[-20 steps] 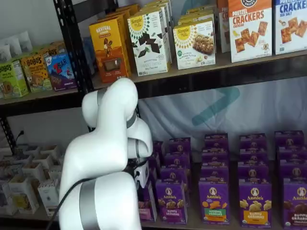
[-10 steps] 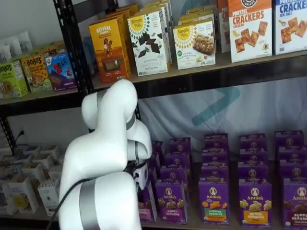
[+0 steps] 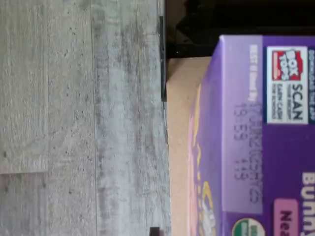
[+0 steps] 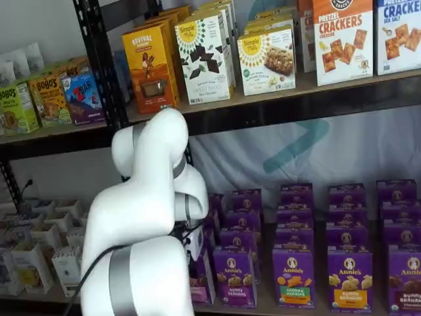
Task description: Pick up the purple box with a pink patch in the middle, on the bottom shelf, the first box from the left
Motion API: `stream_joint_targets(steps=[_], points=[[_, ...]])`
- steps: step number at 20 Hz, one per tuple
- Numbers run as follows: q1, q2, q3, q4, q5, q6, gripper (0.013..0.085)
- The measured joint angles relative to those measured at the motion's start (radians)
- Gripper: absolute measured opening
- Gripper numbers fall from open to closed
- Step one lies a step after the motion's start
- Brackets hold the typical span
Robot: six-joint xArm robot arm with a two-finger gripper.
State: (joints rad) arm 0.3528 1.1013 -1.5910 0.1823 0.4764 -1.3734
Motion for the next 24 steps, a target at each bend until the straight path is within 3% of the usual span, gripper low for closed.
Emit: stream_joint_targets(steps=[7, 14, 19, 24], points=[[0.0, -0.004, 0.006, 0.007, -0.001, -0.007, 0.045], [0.003, 0.004, 0.0, -0.001, -0.005, 0.004, 0.045], [0.005, 0.006, 0.0, 0.008, -0.008, -0.003, 0.033], [0.008, -0.001, 0.012, -0.007, -0.012, 0.014, 0.033]])
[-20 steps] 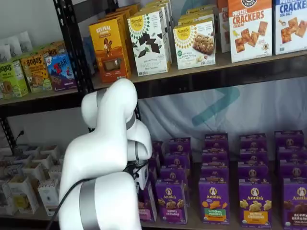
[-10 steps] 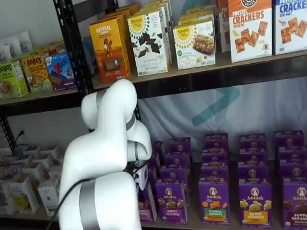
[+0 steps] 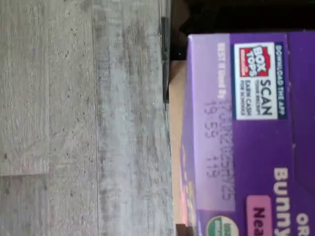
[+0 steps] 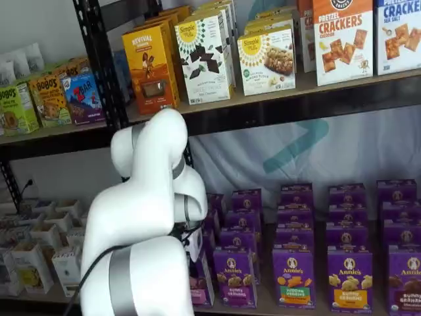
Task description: Pick up the purple box with a pink patch in the middle, on the bottom shelf, the first box from the left
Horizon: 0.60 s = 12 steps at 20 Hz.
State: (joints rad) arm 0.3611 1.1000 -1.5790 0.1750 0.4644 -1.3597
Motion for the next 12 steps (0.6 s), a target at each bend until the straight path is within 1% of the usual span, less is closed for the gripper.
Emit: stream_joint_targets(steps=[3, 5, 7, 12], points=[[0.003, -0.017, 0.026, -0.001, -0.01, 0.003, 0.033], [0.007, -0.035, 0.05, 0.011, -0.016, -0.005, 0.033], [0.013, -0.063, 0.089, 0.027, -0.024, -0.014, 0.033], [0.03, -0.151, 0.214, 0.036, -0.058, -0.009, 0.033]])
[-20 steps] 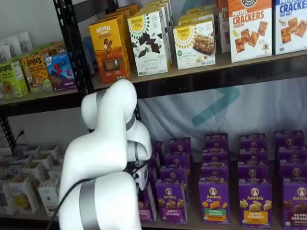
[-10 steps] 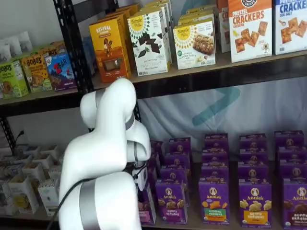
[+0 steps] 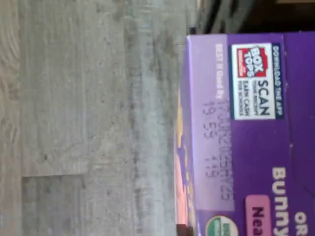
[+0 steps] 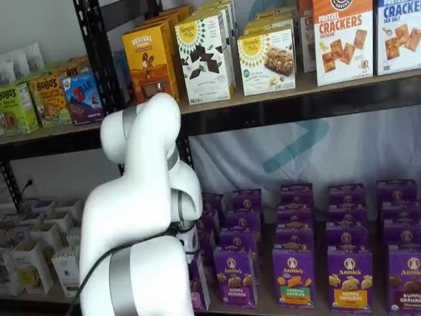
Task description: Pick up the purple box with a pink patch in the middle, on the bottom shelf, the first box from the left
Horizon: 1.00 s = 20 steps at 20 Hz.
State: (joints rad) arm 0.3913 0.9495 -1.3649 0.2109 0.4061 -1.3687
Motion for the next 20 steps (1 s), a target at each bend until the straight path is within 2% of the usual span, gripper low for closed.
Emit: stream_joint_targets(steps=[4, 10, 13, 15, 16, 20], points=[[0.016, -0.088, 0.113, 0.031, -0.004, -0.016, 0.033], [0.032, -0.252, 0.309, 0.061, -0.06, -0.031, 0.033], [0.032, -0.33, 0.383, 0.037, -0.061, -0.007, 0.033], [0.027, -0.394, 0.438, -0.033, -0.051, 0.055, 0.033], [0.026, -0.421, 0.458, -0.047, -0.042, 0.067, 0.033], [0.023, -0.522, 0.526, -0.025, 0.004, 0.047, 0.033]])
